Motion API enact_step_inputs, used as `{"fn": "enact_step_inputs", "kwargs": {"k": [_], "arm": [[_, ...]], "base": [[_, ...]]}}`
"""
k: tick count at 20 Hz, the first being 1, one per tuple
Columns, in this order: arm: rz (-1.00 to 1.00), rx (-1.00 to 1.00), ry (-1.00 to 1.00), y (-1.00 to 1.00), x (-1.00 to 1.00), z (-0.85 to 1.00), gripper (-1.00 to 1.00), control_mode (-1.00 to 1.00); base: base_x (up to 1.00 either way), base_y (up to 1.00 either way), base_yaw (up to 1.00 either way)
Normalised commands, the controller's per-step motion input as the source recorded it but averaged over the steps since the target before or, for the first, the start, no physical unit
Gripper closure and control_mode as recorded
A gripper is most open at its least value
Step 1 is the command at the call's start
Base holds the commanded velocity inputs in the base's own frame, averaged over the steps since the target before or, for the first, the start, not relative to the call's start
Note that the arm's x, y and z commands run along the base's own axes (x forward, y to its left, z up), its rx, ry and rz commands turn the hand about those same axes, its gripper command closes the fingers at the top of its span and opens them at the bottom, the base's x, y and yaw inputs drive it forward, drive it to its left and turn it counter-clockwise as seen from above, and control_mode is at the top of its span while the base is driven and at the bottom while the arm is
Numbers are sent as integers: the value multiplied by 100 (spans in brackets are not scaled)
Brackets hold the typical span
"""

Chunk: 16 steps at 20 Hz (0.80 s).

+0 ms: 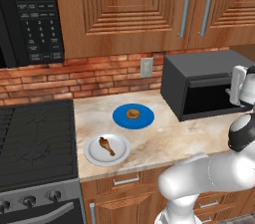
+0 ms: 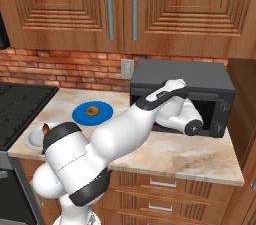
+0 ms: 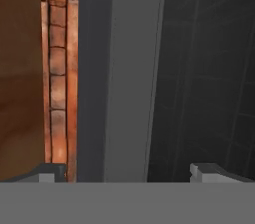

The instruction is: Open the toaster oven door. Place the bread on the top rack in the toaster oven and place the chicken drumstick on the bottom rack.

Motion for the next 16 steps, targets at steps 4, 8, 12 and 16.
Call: {"fn": "enact_step_inputs", "kwargs": {"k": [4,8,12,16], "arm": [[0,0,0,-7,14,0,-100,-100],[0,0,0,0,20,0,100,-100],[0,0,0,0,18,-1,100,-100],[0,0,0,0,20,-1,100,-100]], "base": [[0,0,0],[0,0,0],[0,0,0],[0,0,0]]}}
